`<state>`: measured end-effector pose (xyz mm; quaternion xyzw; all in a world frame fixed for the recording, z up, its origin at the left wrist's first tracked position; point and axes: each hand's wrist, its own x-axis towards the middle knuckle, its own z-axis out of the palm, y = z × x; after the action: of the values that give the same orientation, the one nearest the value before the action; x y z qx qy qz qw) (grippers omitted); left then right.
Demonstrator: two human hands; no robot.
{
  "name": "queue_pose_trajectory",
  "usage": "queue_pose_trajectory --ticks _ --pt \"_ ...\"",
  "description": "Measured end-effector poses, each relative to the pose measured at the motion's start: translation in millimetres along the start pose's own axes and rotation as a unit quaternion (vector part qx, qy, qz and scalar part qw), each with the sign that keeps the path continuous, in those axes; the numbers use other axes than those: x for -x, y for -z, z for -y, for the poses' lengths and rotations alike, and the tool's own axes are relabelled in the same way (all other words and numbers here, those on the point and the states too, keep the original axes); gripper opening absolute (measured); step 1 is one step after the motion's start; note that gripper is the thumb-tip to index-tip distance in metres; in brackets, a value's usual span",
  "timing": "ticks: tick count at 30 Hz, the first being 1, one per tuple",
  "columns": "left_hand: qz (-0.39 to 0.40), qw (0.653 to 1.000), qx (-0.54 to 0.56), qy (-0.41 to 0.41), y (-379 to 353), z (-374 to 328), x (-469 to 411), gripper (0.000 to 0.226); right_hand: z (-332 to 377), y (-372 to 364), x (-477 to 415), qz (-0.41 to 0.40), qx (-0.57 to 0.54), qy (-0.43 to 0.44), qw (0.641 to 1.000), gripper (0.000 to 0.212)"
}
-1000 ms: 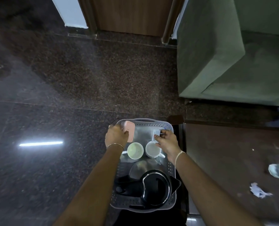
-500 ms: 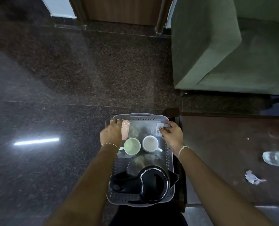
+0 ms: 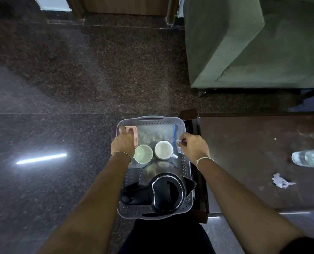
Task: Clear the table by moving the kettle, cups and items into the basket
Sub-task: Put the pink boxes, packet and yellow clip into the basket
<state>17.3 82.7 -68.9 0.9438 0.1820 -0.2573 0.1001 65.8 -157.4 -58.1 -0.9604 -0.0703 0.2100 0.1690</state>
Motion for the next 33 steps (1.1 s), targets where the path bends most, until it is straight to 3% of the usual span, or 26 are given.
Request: queue_pose_trajectory --ticks 4,8,10,18,22,33 --pt "0.005 1.0 0.003 0.007 2.8 -4.1 2.1 0.05 2.2 -3.2 -1.1 -0.002 0.093 0.052 0.994 0.016" --pt "0.011 1.0 0.0 0.012 5.3 -8.8 6.9 0.046 2.5 -4.3 0.3 0.014 0.135 0.075 0.988 0.01" --pt "-0.001 1.0 -0.001 0.012 7.5 -13.0 11.1 0.045 1.4 -1.9 3.1 0.014 0.142 0.076 0.987 0.017" --pt "-0.084 0.995 0.047 -0.04 37.2 -65.0 40.5 0.04 -12.6 28.1 35.4 -0.059 0.014 0.054 0.997 0.022" --pt "-0.099 0.983 0.13 -0.09 55.6 -116.2 61.1 0.036 -33.8 53.4 62.3 -0.121 -0.056 0.04 0.99 0.02" --pt "-0.08 0.938 0.31 -0.136 8.2 -320.4 176.2 0.018 -201.5 136.4 172.2 -0.209 -0.173 -0.039 0.962 0.021"
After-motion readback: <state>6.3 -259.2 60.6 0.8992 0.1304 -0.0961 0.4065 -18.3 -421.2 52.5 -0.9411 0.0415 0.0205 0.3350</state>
